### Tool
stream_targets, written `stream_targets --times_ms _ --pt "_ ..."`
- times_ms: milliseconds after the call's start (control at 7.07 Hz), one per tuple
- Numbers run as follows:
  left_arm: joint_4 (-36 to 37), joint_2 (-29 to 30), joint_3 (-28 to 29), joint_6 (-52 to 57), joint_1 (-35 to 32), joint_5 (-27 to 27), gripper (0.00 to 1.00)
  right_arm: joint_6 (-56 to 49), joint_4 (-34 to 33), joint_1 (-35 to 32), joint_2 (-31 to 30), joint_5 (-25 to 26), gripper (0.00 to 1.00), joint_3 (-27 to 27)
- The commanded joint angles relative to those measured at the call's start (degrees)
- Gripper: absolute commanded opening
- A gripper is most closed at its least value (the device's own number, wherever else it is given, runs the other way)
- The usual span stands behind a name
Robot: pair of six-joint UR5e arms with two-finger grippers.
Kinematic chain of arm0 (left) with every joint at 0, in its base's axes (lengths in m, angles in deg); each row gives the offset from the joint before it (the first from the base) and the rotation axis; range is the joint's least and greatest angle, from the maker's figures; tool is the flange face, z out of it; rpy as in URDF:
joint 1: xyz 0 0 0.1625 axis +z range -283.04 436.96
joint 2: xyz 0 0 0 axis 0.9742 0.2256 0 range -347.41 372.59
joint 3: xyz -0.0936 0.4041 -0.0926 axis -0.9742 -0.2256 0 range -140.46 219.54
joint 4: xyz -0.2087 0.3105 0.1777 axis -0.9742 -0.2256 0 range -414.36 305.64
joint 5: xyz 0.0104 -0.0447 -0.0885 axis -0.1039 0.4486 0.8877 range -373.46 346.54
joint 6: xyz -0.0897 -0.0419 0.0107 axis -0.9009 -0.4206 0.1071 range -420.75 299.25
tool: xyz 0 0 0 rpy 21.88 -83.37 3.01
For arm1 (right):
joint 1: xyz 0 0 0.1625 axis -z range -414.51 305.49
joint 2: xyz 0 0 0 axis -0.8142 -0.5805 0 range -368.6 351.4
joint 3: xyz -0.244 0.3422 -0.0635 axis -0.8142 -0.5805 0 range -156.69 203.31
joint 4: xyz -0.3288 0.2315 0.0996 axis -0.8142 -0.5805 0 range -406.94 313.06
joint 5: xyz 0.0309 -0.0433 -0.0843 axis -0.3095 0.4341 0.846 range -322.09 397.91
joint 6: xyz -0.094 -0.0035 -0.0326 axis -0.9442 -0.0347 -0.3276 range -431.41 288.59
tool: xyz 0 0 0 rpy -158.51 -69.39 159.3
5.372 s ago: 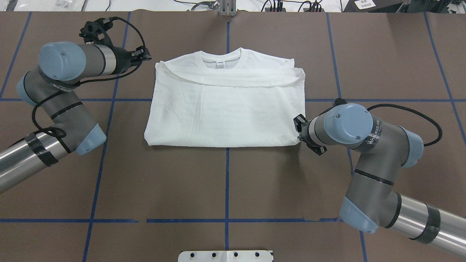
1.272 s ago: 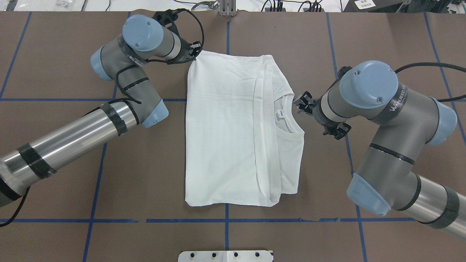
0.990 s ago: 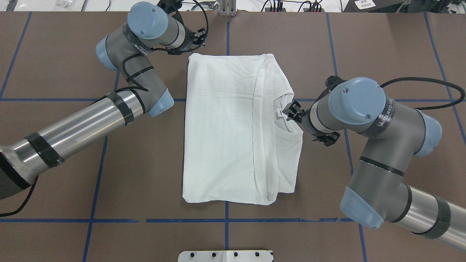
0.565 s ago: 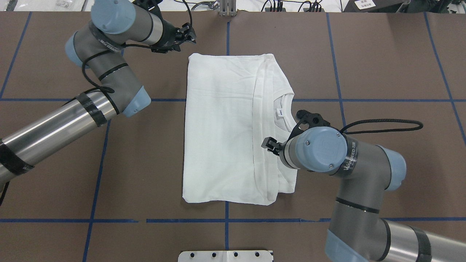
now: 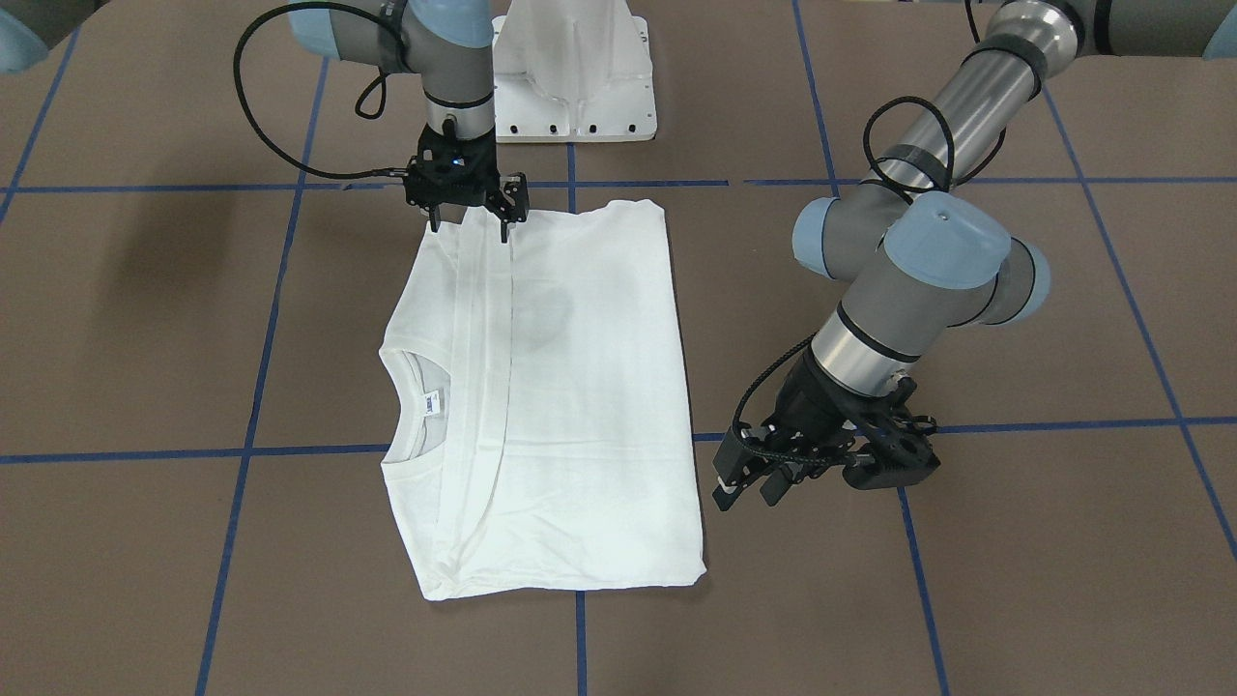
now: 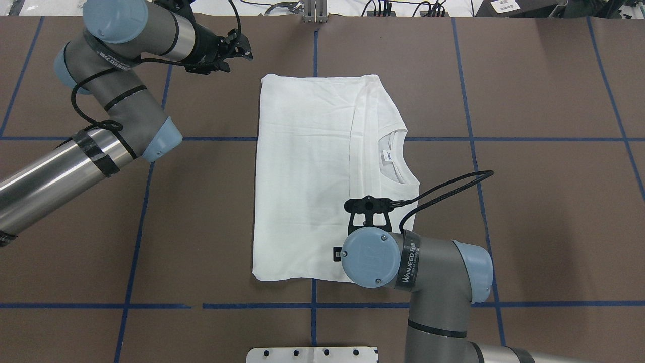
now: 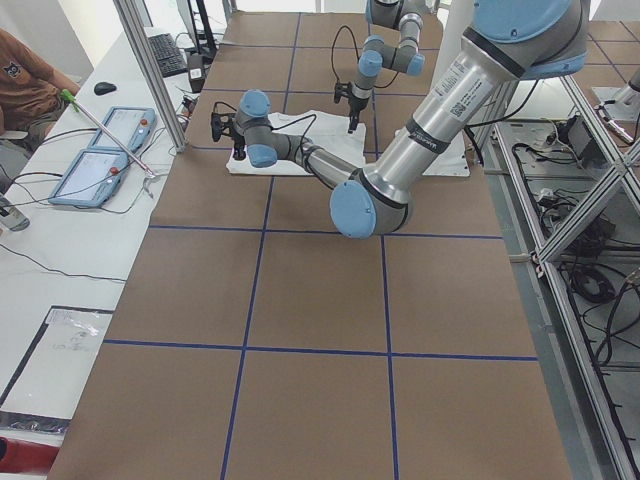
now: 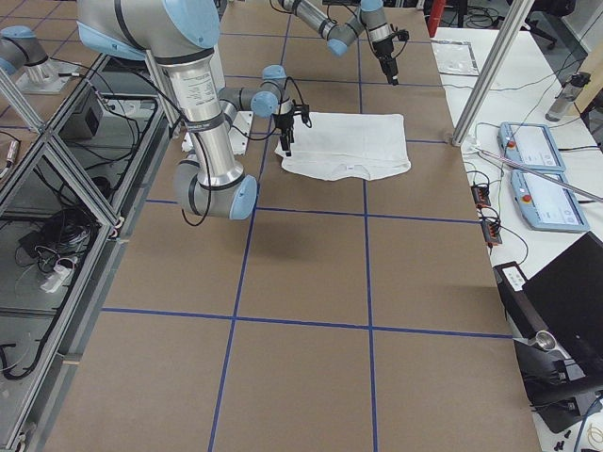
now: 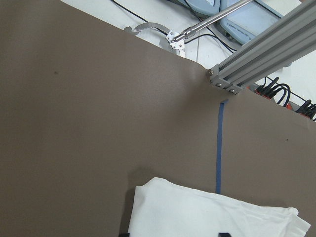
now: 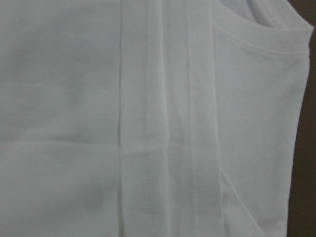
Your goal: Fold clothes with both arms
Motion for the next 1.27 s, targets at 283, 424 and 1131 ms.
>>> stream_targets --times_ms 283,424,1131 --pt "-0.01 -0.08 -0.05 -0.1 -0.03 0.03 0.7 -9.83 -3.87 0.93 0.02 -1.08 1.0 -0.73" --pt "-0.19 -0.08 -0.14 -0.1 -0.03 0.03 0.7 -12.45 -3.97 -0.29 -0.07 -1.17 1.0 -0.64" --pt "-0.01 -0.17 -1.02 -0.1 -0.03 0.03 0.72 -19.69 -3.7 -5.49 -12.47 -3.63 1.0 9.63"
